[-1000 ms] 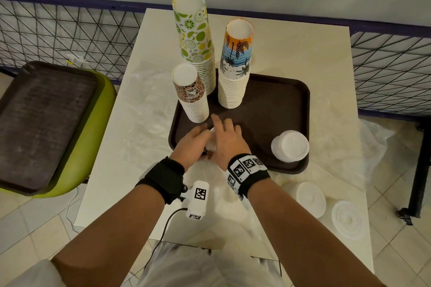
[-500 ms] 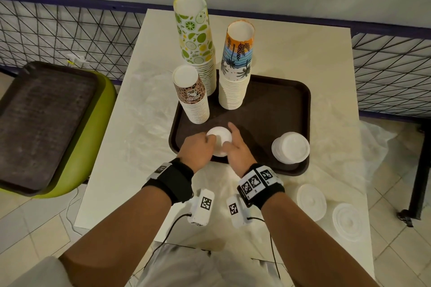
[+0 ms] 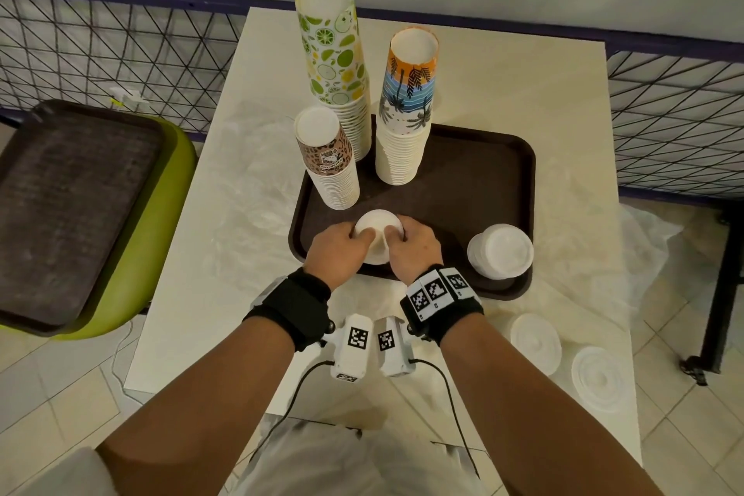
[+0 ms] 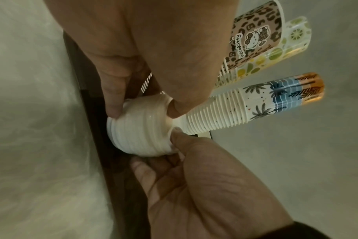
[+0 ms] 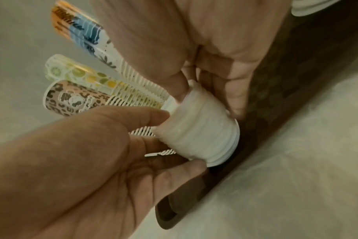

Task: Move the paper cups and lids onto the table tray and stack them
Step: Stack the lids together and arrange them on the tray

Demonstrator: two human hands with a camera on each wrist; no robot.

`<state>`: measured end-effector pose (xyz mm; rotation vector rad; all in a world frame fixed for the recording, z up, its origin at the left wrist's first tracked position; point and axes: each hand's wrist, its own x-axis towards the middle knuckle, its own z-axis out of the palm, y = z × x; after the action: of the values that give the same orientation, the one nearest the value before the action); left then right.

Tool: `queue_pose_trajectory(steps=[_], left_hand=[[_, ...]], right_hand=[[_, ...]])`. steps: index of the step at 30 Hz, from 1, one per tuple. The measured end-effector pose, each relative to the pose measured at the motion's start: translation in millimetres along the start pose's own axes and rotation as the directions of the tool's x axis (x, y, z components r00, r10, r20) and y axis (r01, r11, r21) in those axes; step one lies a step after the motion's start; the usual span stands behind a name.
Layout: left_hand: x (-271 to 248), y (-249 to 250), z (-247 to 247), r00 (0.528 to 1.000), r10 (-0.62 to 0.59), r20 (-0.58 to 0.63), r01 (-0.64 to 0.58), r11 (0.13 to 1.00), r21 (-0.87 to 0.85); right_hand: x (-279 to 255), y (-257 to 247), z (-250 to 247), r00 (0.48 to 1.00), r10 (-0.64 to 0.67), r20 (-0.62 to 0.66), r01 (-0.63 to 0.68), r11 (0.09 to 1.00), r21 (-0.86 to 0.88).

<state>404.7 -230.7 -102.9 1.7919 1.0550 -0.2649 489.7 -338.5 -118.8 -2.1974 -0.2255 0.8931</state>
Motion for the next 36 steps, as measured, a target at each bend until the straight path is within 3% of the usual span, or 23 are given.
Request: queue_pose_trajectory(steps=[3, 7, 10, 12, 18, 23, 31, 36], left_hand=[[4, 1, -4, 0.997, -0.036, 0.068, 0.044, 0.991, -0.126], [9, 2, -7, 0.995, -0.052, 0.086, 0.069, 0.976, -0.205], [11, 2, -6, 0.991, -0.078, 0.106, 0.102, 0.965, -0.243], [13, 2, -6, 0.990, -0.082, 0.117, 0.109, 0.960, -0.256], [16, 1, -7, 0.985, -0.084, 0.152, 0.121, 0.959, -0.257], [19, -2, -6, 0.996, 0.014, 0.085, -0.012, 1.000, -0.027], [11, -4, 7, 0.995, 0.096, -0.002, -0.096, 0.995, 0.042], [7, -14, 10, 0.994, 0.037, -0.106, -0.037, 0.999, 0.005]], right_hand=[[2, -4, -1, 0.998, -0.006, 0.060, 0.008, 0.999, -0.031], [8, -1, -2, 0.974, 0.018, 0.226, -0.036, 0.997, 0.073], [4, 16, -3, 0.953, -0.074, 0.295, 0.090, 0.995, -0.044], [2, 27, -3, 0.957, -0.127, 0.261, 0.163, 0.979, -0.120], [12, 31, 4, 0.966, -0.228, 0.119, 0.241, 0.964, -0.109], [13, 32, 4, 0.964, -0.257, 0.066, 0.262, 0.961, -0.089], [11, 20, 4, 0.975, -0.203, 0.090, 0.209, 0.976, -0.058], [11, 21, 5, 0.964, -0.171, 0.203, 0.182, 0.982, -0.040]])
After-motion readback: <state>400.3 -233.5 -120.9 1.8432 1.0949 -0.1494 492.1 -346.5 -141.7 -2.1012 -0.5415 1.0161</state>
